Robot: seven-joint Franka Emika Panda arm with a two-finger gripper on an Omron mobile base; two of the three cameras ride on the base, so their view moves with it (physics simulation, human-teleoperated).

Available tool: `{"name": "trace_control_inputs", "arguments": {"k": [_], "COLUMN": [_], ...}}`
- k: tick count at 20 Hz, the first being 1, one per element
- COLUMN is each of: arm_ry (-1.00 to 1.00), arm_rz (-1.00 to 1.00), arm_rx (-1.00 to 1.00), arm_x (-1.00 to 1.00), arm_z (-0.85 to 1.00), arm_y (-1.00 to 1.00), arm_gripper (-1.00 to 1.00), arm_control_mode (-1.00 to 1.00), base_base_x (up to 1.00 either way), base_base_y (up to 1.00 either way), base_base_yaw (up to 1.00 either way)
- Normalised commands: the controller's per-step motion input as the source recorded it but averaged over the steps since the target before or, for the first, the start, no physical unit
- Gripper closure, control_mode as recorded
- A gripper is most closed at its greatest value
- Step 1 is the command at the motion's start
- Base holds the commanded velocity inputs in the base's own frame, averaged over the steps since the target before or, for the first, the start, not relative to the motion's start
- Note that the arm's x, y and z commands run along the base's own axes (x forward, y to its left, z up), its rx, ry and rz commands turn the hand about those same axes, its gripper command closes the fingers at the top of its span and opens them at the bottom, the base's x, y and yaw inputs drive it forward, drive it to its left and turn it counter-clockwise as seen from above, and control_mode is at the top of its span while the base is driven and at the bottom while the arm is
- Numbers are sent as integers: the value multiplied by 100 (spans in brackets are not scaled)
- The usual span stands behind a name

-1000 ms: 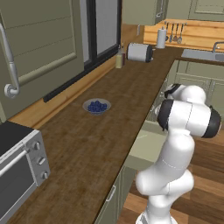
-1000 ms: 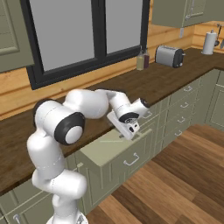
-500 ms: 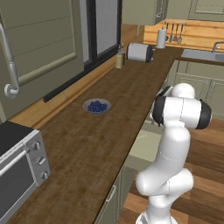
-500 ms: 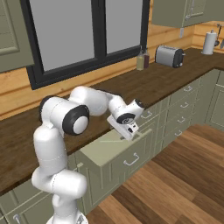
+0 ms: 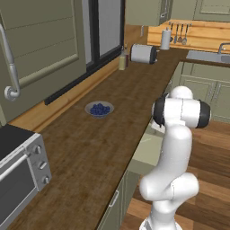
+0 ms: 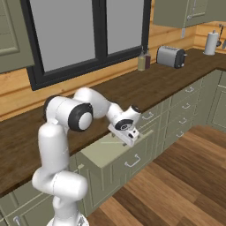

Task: Take a straw from the drawer in front and place it inside the glass cup on the dining counter.

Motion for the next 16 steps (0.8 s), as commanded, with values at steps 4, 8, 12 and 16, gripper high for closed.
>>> {"name": "trace_control_inputs", "arguments": {"k": [4, 8, 12, 16], "arm_ry": [0, 0, 0, 0], "arm_rz": [0, 0, 0, 1], "arm_rx": [-16, -14, -7, 0], "arm_x": [-14, -40, -61, -78], "arm_z": [-60, -54, -41, -29], "arm_y": [-1, -18, -40, -65], "arm_gripper": [-100, -100, -100, -100], "arm_control_mode": [-100, -100, -100, -100], "base_base_x": [0, 0, 0, 0], "base_base_y": [0, 0, 0, 0], "base_base_yaw": [0, 0, 0, 0]}}
